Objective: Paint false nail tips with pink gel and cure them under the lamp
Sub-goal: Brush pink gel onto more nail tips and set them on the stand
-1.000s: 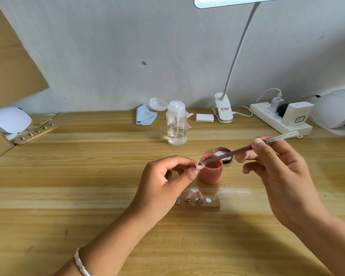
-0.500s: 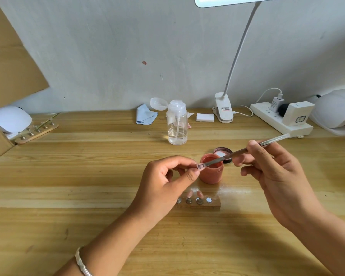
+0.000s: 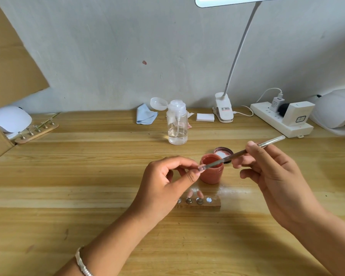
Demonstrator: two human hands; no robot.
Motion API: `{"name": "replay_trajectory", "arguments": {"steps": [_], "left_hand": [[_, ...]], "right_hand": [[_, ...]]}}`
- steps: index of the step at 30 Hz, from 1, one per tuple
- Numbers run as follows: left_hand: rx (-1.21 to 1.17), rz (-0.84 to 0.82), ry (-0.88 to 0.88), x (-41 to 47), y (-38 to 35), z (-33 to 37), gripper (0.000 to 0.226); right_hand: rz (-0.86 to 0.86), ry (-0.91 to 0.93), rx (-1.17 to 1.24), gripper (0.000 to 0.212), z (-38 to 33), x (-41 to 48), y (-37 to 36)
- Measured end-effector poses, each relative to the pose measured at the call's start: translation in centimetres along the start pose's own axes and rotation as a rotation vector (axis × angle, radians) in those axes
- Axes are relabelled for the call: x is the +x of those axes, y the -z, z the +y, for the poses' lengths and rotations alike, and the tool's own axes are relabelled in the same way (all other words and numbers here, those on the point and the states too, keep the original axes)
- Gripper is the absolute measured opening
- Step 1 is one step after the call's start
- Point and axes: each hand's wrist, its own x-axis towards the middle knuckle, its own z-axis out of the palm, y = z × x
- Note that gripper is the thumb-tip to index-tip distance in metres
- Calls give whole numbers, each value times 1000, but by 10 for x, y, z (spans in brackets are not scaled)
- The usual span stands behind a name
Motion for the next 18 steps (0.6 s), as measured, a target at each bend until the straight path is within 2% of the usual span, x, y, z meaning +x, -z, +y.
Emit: {"name": "replay_trajectory", "arguments": {"steps": [7, 13, 18], "left_hand": [[-39, -2, -44, 0, -1, 4, 8], [-40, 4, -24, 0, 0, 1, 9], [-38, -1, -50, 0, -1, 2, 9]], "right_hand": [[116, 3, -55, 15, -3, 6, 8], [26, 43, -42, 14, -2, 2, 1], [84, 62, -80, 12, -3, 5, 6]]}}
